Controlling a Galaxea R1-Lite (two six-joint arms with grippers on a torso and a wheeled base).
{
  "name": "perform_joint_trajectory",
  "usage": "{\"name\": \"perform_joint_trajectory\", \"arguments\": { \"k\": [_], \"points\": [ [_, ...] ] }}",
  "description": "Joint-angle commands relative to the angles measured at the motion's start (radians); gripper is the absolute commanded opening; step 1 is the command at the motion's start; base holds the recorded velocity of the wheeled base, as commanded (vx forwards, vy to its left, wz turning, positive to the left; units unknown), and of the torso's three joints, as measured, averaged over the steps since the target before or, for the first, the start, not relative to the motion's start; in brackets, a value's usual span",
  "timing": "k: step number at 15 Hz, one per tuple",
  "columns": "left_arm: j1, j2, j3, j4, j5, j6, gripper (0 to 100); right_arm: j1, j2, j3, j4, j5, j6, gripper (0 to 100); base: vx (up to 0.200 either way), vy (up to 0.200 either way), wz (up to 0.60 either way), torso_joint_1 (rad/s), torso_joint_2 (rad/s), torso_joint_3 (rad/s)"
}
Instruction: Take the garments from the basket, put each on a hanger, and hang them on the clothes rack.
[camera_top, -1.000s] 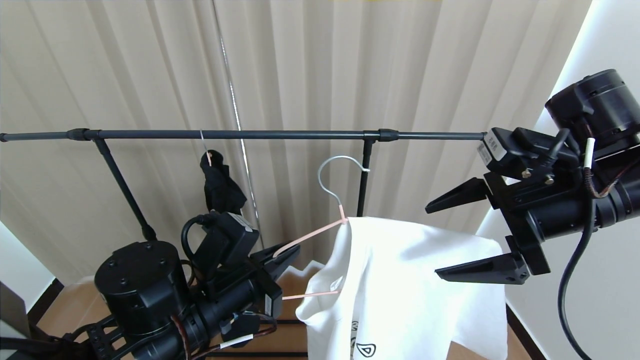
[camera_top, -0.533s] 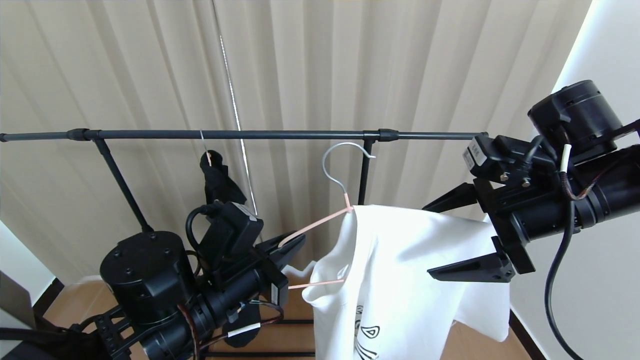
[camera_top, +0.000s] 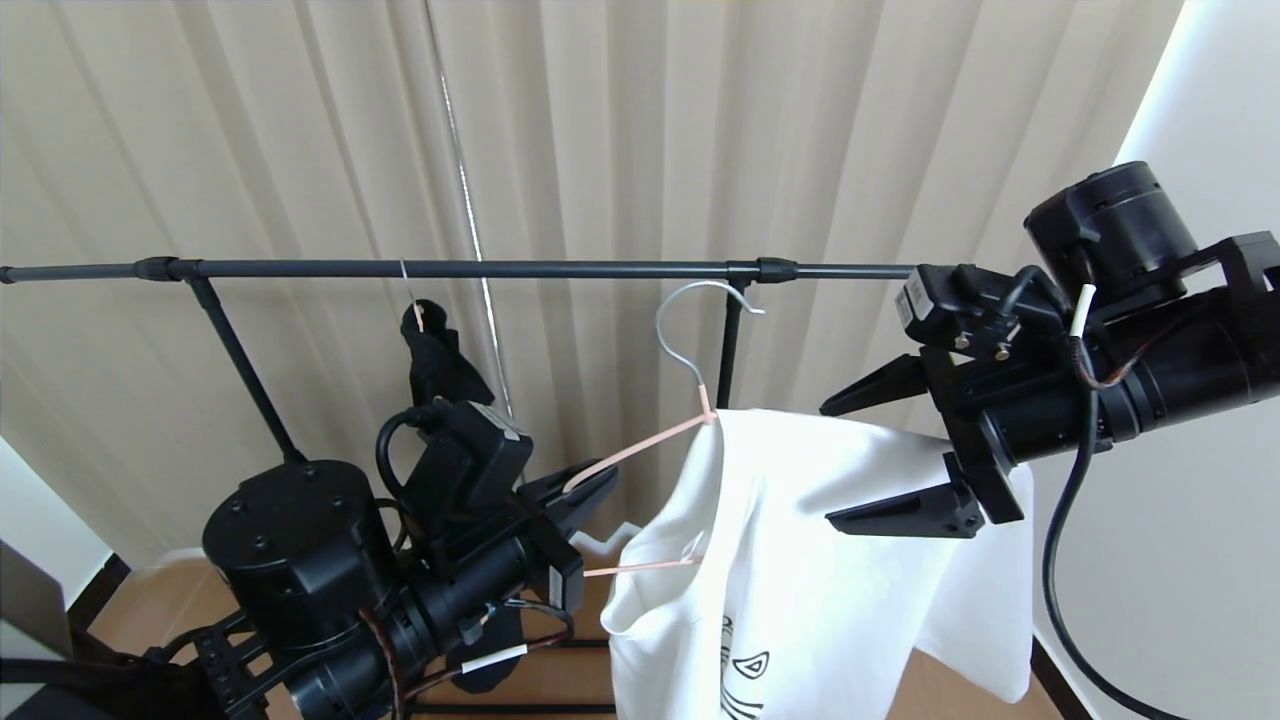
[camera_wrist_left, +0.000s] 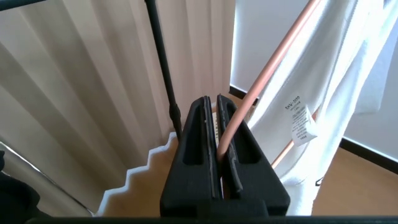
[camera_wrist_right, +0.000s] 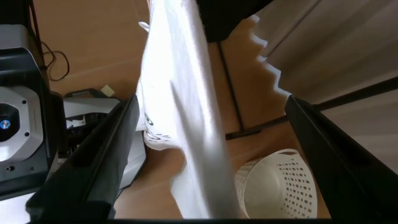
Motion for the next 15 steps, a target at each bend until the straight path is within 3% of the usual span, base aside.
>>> {"name": "perform_joint_trajectory", "arguments": {
  "k": [1, 2, 3, 15],
  "points": [
    [-0.001, 0.002, -0.013, 0.000, 0.000, 0.000, 0, 0.001, 0.026, -0.010, 0.000, 0.002, -0.002, 100, 0.000, 0.000, 0.00, 0.000, 0.00, 0.000],
    [0.001, 0.005, -0.014, 0.000, 0.000, 0.000, 0, 0.001, 0.027, -0.010, -0.002, 0.002, 0.000, 100, 0.000, 0.000, 0.00, 0.000, 0.00, 0.000],
    [0.001, 0.006, -0.014, 0.000, 0.000, 0.000, 0, 0.001, 0.030, -0.010, -0.002, 0.002, -0.002, 0, 0.000, 0.000, 0.00, 0.000, 0.00, 0.000],
    [0.009, 0.005, -0.016, -0.008, -0.002, 0.001, 0, 0.004, -0.014, -0.013, -0.003, -0.001, 0.027, 0, 0.000, 0.000, 0.00, 0.000, 0.00, 0.000]
  ]
}}
